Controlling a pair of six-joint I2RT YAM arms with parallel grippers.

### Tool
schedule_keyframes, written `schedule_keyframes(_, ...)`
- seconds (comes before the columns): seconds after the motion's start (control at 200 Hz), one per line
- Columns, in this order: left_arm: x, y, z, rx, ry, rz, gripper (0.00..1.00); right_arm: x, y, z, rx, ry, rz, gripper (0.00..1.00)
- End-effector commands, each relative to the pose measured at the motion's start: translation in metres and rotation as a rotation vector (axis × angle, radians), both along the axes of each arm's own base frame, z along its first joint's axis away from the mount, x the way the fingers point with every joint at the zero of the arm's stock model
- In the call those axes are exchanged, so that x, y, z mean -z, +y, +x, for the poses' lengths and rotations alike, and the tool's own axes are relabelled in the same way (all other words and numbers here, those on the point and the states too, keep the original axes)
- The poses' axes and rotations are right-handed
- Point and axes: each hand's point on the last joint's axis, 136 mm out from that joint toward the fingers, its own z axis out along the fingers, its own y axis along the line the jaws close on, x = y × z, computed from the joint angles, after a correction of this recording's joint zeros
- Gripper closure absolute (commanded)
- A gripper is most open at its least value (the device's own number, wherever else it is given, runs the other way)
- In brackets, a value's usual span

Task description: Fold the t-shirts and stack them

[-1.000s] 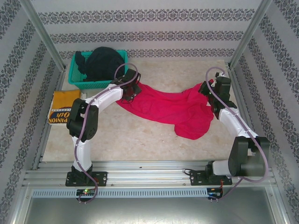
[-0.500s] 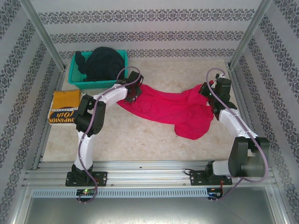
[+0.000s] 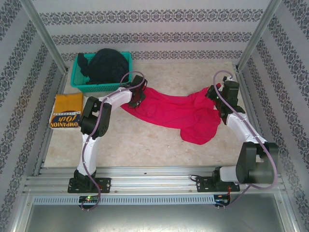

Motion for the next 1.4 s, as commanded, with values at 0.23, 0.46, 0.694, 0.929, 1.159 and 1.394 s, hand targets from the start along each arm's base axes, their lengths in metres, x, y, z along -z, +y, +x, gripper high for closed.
schedule_keyframes(0.23,0.004,0.007,0.012,-0.039,-0.007,-0.024,0.98,-0.013,-0.004,-0.001,0.008,-0.043,0.006,1.0)
schedule_keyframes(0.46,-0.015,0.001,0.034,0.012,-0.103,-0.03,1.0,-0.017,-0.003,-0.004,0.006,-0.048,0.007,1.0)
schedule_keyframes(0.694,-0.04,0.007,0.038,0.02,-0.171,0.006,1.0,-0.015,-0.003,-0.005,0.008,-0.045,0.009,1.0)
schedule_keyframes(0.929,-0.056,0.019,0.036,0.006,-0.239,0.054,0.79,-0.011,-0.001,-0.005,0.004,-0.041,0.027,1.0)
schedule_keyframes(1.159,-0.051,0.028,0.06,0.001,-0.22,0.098,0.72,-0.009,0.0,-0.006,-0.001,-0.039,0.042,1.0)
schedule_keyframes(1.394,-0.058,0.066,0.069,-0.136,-0.218,0.175,0.72,-0.005,0.002,-0.007,-0.006,-0.032,0.058,1.0)
